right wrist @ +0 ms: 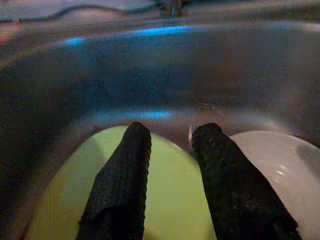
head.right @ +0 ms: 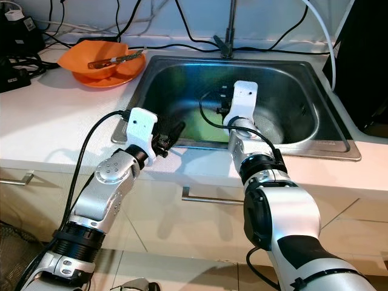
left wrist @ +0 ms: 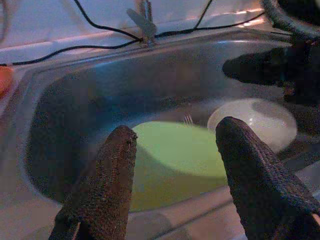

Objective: Kitchen organization

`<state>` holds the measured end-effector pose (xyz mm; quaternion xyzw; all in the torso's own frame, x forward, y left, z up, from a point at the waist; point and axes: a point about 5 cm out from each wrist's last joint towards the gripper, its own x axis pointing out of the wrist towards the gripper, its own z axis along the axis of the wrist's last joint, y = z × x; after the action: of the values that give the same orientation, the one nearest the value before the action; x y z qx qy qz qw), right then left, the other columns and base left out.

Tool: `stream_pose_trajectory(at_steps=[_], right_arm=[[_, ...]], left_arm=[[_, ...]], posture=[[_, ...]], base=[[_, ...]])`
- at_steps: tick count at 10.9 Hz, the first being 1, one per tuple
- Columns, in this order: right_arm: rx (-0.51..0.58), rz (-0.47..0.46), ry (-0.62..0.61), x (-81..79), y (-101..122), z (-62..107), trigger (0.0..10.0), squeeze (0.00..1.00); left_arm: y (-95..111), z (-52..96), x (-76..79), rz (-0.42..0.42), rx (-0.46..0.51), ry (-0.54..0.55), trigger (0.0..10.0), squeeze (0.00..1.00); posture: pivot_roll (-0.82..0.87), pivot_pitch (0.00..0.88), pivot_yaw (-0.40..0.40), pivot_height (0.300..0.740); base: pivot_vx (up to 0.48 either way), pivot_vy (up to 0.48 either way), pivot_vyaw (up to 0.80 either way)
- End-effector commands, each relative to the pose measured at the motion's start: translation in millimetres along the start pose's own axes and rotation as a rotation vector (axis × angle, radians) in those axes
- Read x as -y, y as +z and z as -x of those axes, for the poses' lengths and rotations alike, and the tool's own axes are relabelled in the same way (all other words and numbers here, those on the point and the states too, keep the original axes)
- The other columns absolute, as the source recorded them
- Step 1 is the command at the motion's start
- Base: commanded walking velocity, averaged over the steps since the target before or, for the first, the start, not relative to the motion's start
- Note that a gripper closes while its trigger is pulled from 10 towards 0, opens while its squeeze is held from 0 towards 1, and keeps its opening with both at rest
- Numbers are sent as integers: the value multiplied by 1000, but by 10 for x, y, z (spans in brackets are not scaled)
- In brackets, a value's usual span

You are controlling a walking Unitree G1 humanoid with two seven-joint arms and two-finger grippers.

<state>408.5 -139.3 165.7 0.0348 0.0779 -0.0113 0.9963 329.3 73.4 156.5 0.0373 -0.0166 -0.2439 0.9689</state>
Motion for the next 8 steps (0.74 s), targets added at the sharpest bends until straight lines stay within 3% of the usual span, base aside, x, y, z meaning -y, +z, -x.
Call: stream_pose_trajectory(at_steps=[1, 3, 4, 5, 7, 8], right_arm=[[95, 13, 18, -48, 229, -20, 10000, 0], [397, 70, 69, -125, 580, 65, 10000, 0], [487, 78, 83, -119, 551, 153, 10000, 0], [521, 97, 82, -87, 379, 258, 10000, 0], [487, -54, 21, -16, -65, 477, 10000, 0], [471, -106, -1, -25, -138, 528, 10000, 0]], left_arm=[[48, 27, -48, -2, 30, 30, 10000, 0], [188, 45, -224, -66, 132, 131, 10000, 0], [223, 49, -290, -88, 161, 172, 10000, 0], [255, 52, -358, -97, 182, 211, 10000, 0], [275, 41, -465, -94, 193, 263, 10000, 0], [273, 33, -473, -95, 196, 269, 10000, 0]], posture=[[87, 26, 28, 740], [77, 37, 30, 740], [70, 40, 30, 740], [57, 43, 36, 740], [40, 47, 52, 740], [30, 49, 60, 740]], base=[[0, 0, 0], [0, 0, 0], [0, 0, 0], [0, 0, 0], [0, 156, 0], [0, 356, 0]])
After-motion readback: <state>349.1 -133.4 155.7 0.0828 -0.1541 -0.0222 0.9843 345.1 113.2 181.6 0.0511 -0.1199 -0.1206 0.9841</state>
